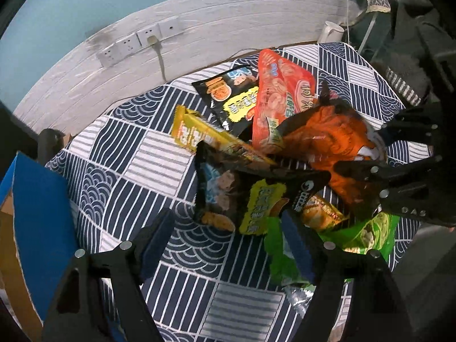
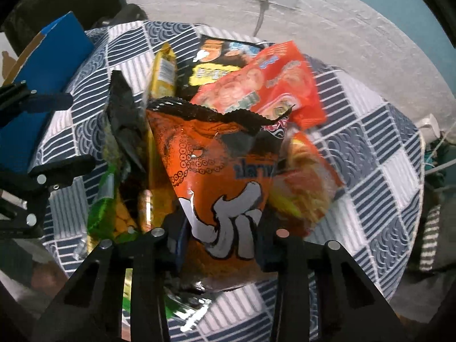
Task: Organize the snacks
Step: 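Grasp the black packet with left gripper while right gripper grasps the orange chip bag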
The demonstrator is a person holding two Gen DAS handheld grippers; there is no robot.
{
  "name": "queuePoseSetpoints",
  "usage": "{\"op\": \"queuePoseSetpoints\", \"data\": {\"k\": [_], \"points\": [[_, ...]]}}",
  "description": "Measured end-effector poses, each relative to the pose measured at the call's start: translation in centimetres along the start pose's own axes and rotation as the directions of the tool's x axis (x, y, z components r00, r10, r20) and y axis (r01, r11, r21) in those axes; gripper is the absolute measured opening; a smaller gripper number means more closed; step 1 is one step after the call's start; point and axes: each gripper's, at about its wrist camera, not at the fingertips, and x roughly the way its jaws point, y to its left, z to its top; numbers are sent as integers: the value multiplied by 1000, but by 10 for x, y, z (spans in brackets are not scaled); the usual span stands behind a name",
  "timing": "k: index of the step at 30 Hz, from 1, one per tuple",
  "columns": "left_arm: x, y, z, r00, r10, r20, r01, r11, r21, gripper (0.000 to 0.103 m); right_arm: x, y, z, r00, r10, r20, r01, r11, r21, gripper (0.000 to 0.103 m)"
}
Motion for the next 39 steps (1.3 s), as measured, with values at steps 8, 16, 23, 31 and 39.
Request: {"op": "queuePoseSetpoints", "data": {"k": [8, 16, 23, 31, 39], "points": [[10, -17, 9, 999, -37, -13, 38, 999, 36, 80, -10, -38, -6, 1000, -11, 10, 10, 995, 96, 35], [33, -23, 12, 998, -30, -55, 33, 998, 45, 83, -1, -42, -10, 1000, 9, -5, -9, 994, 110, 35], [44, -16, 18, 997, -49, -58, 50, 999, 19, 87, 11, -35, -9, 1000, -3, -17, 5, 996, 92, 36], [45, 0, 16, 993, -121, -17, 120, 991, -65, 77, 18, -32, -10, 1000, -25, -16, 26, 997, 72, 35], [32, 21, 12, 998, -68, 17, 69, 991, -111, 64, 4, -21, -7, 998, -59, 8, 58, 997, 42, 33]]}}
